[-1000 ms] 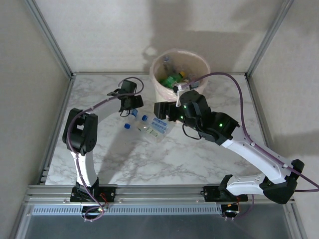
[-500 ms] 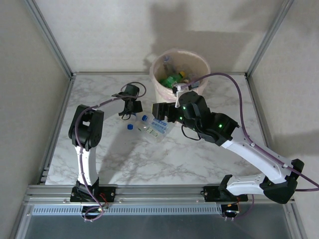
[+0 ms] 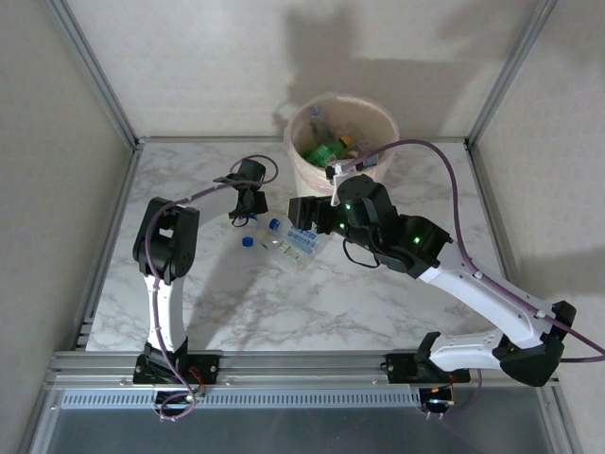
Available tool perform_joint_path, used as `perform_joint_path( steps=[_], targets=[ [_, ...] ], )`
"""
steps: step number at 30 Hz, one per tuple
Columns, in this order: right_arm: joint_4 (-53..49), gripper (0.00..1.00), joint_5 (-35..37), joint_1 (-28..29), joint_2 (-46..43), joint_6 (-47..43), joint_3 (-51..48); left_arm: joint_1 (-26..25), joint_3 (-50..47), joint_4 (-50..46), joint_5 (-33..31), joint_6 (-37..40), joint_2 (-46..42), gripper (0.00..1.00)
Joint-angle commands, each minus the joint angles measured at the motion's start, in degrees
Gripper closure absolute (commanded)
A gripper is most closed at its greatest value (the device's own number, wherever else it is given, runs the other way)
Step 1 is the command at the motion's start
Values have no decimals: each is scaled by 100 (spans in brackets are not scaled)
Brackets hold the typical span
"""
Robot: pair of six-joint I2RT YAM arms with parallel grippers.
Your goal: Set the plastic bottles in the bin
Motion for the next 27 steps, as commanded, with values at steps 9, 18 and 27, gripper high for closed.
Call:
perform_joint_path(
  steps=[9,18,27],
  targets=[
    [147,20,92,117,-27,97,-110,115,-104,-138,148,-215,-597,43],
    [260,21,-239,169,59,6,-97,257,-451,-11,968,-777,-1937,44],
    [603,15,-824,197,493,-51,26,354,-1034,920,2466,-2277,-3569,43]
  ],
)
